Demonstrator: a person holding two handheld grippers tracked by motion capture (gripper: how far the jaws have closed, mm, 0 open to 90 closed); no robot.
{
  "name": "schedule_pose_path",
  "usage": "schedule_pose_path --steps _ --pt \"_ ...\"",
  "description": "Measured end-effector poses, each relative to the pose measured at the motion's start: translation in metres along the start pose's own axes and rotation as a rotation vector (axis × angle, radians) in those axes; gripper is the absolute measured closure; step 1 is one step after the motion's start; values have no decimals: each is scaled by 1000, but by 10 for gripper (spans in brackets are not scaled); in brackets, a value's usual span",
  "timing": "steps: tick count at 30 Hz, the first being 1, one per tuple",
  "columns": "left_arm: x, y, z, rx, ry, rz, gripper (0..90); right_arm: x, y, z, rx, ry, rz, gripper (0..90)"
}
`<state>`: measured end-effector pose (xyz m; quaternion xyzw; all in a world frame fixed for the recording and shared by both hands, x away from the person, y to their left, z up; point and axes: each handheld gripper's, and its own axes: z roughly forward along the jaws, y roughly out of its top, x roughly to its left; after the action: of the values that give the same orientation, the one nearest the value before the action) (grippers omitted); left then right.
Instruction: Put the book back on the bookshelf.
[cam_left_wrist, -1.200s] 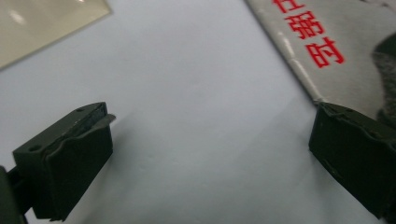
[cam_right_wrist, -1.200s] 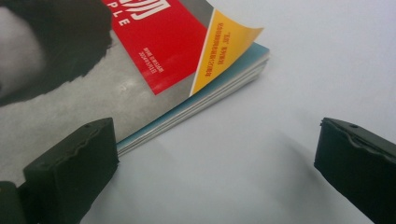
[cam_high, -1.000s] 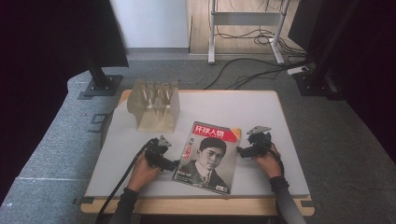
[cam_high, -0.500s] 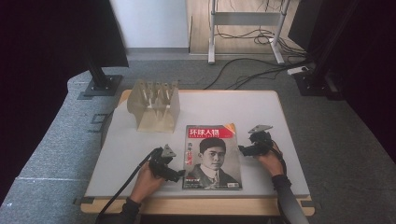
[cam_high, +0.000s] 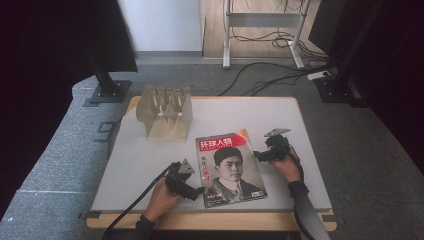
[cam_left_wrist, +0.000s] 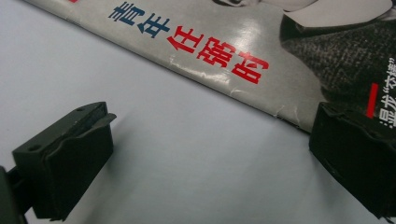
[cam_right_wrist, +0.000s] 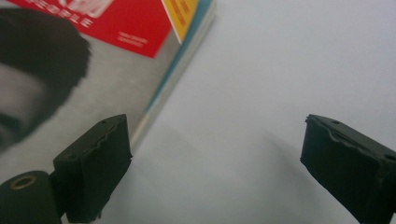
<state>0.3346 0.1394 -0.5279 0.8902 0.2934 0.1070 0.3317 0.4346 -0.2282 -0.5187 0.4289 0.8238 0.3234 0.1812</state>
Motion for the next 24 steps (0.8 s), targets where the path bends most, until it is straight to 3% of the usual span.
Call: schedule_pose_path --steps 9,24 --pt "29 5 5 -7 78 -101 0 9 11 -1 -19 80 11 111" --pt "35 15 13 -1 75 -91 0 22 27 32 -27 143 48 146"
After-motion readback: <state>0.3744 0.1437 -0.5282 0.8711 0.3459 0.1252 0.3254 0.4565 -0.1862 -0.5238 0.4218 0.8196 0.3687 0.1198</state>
